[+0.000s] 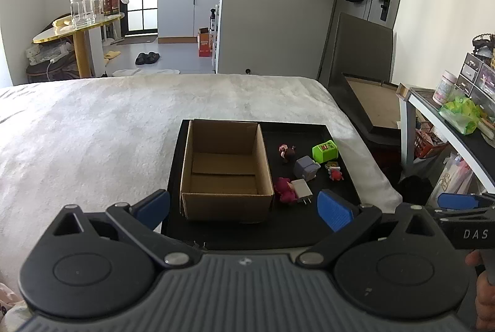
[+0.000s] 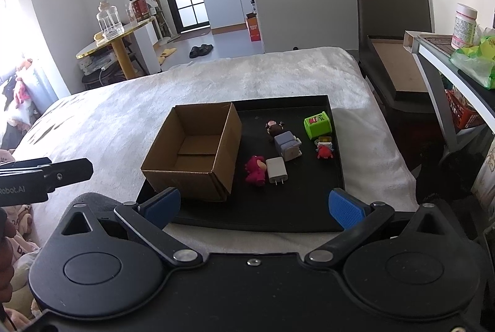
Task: Organize rigid objects
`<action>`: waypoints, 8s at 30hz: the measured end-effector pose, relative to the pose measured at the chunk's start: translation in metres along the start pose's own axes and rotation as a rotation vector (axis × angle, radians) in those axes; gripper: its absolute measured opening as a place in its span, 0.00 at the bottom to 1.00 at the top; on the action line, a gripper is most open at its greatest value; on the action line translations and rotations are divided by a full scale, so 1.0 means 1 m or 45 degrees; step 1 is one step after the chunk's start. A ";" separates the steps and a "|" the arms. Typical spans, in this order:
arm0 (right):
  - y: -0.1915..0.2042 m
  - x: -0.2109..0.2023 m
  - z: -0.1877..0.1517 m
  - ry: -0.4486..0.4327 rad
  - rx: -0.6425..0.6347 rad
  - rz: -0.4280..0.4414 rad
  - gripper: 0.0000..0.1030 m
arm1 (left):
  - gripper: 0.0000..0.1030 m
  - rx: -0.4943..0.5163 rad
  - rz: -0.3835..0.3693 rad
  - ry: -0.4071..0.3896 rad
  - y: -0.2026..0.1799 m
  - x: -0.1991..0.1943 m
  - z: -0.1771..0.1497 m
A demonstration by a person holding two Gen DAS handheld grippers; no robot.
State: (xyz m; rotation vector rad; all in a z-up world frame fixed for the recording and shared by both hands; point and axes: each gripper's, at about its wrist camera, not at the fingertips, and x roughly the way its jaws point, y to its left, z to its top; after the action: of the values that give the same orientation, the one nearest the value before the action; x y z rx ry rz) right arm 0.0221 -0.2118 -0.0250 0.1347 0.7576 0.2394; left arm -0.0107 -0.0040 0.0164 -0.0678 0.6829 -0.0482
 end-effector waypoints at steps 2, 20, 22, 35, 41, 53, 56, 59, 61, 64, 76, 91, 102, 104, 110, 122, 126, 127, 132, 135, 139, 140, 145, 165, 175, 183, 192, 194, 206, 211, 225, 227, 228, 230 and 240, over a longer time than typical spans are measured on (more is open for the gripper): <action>0.000 0.000 0.000 0.002 0.002 0.001 1.00 | 0.99 0.005 0.007 0.001 0.000 0.000 0.000; -0.002 -0.001 0.000 0.002 -0.004 -0.010 1.00 | 0.99 -0.013 0.002 -0.003 0.003 0.000 -0.001; -0.003 0.000 0.000 0.003 -0.003 -0.009 1.00 | 0.99 -0.013 0.006 -0.003 0.004 0.001 -0.002; -0.002 0.003 -0.002 -0.004 -0.002 -0.010 1.00 | 0.99 -0.027 0.031 0.005 0.008 0.005 -0.003; -0.006 0.011 -0.002 -0.002 0.003 -0.027 1.00 | 0.99 -0.038 0.062 0.007 0.013 0.013 -0.002; -0.021 0.028 -0.001 -0.010 0.085 -0.017 1.00 | 0.98 -0.044 0.076 0.043 0.025 0.039 0.002; -0.021 0.033 -0.001 -0.012 0.061 -0.027 1.00 | 0.98 -0.054 0.084 0.065 0.028 0.047 0.002; -0.024 0.039 0.000 -0.004 0.066 -0.018 1.00 | 0.97 -0.053 0.093 0.079 0.031 0.055 0.004; -0.026 0.044 0.000 0.004 0.079 -0.004 1.00 | 0.97 -0.051 0.115 0.095 0.033 0.061 0.004; -0.027 0.052 0.000 0.016 0.080 -0.005 1.00 | 0.97 -0.059 0.154 0.119 0.037 0.070 0.004; -0.039 0.080 0.003 0.049 0.077 -0.013 0.94 | 0.95 -0.062 0.212 0.159 0.046 0.100 0.008; -0.057 0.139 0.005 0.097 0.059 0.035 0.79 | 0.56 -0.046 0.311 0.225 0.050 0.154 0.013; -0.053 0.184 0.001 0.167 -0.043 0.023 0.76 | 0.42 0.032 0.393 0.268 0.042 0.189 0.012; -0.051 0.191 0.000 0.178 -0.060 0.019 0.76 | 0.38 0.048 0.410 0.278 0.040 0.195 0.011; -0.045 0.214 -0.005 0.199 -0.094 0.006 0.75 | 0.30 0.076 0.463 0.299 0.042 0.211 0.007; -0.048 0.255 -0.005 0.231 -0.100 -0.048 0.62 | 0.20 0.099 0.483 0.317 0.046 0.227 -0.001; -0.045 0.264 -0.006 0.243 -0.115 -0.044 0.62 | 0.14 0.097 0.477 0.313 0.046 0.229 -0.002; -0.043 0.266 -0.007 0.245 -0.127 -0.049 0.62 | 0.13 0.101 0.480 0.314 0.046 0.230 -0.003; -0.037 0.278 -0.013 0.264 -0.184 -0.054 0.42 | 0.10 0.125 0.500 0.310 0.043 0.233 -0.005; -0.033 0.277 -0.014 0.262 -0.196 -0.051 0.36 | 0.10 0.133 0.503 0.301 0.043 0.232 -0.006; -0.031 0.268 -0.015 0.251 -0.200 -0.049 0.36 | 0.09 0.149 0.493 0.285 0.041 0.228 -0.006; -0.030 0.264 -0.016 0.251 -0.204 -0.052 0.36 | 0.09 0.152 0.491 0.283 0.040 0.227 -0.006; -0.029 0.249 -0.012 0.232 -0.209 -0.061 0.35 | 0.07 0.129 0.460 0.299 0.044 0.221 -0.002; -0.016 0.204 -0.004 0.157 -0.247 -0.067 0.35 | 0.06 0.217 0.424 0.300 0.040 0.209 -0.016; 0.009 0.182 0.016 0.061 -0.314 -0.037 0.35 | 0.06 0.267 0.374 0.283 0.034 0.205 -0.019; 0.036 0.179 0.034 0.027 -0.385 0.012 0.35 | 0.06 0.177 0.405 0.323 0.045 0.212 -0.017; 0.070 0.183 0.045 0.019 -0.510 0.073 0.35 | 0.07 0.051 0.459 0.326 0.059 0.210 -0.015; 0.078 0.186 0.047 0.020 -0.546 0.086 0.35 | 0.08 0.021 0.460 0.325 0.062 0.210 -0.015; 0.107 0.196 0.063 0.017 -0.605 0.160 0.36 | 0.09 -0.044 0.463 0.319 0.072 0.207 -0.015; 0.117 0.203 0.068 0.042 -0.632 0.190 0.36 | 0.09 -0.072 0.460 0.320 0.076 0.208 -0.016; 0.149 0.223 0.078 0.097 -0.929 0.236 0.36 | 0.09 -0.120 0.441 0.307 0.081 0.207 -0.016; 0.153 0.226 0.080 0.105 -0.947 0.254 0.36 | 0.09 -0.131 0.438 0.304 0.084 0.207 -0.016; 0.155 0.227 0.080 0.106 -0.961 0.257 0.36 | 0.09 -0.136 0.437 0.304 0.085 0.207 -0.016; 0.158 0.228 0.079 0.105 -0.983 0.263 0.36 | 0.09 -0.139 0.438 0.303 0.085 0.207 -0.016; 0.173 0.237 0.084 0.067 -0.991 0.298 0.36 | 0.09 -0.160 0.419 0.301 0.086 0.207 -0.017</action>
State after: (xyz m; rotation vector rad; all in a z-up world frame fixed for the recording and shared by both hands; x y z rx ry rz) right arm 0.2182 0.0140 -0.0862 -0.5251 0.6551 0.7439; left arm 0.1405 0.0667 -0.1339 -0.0703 0.9253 0.3074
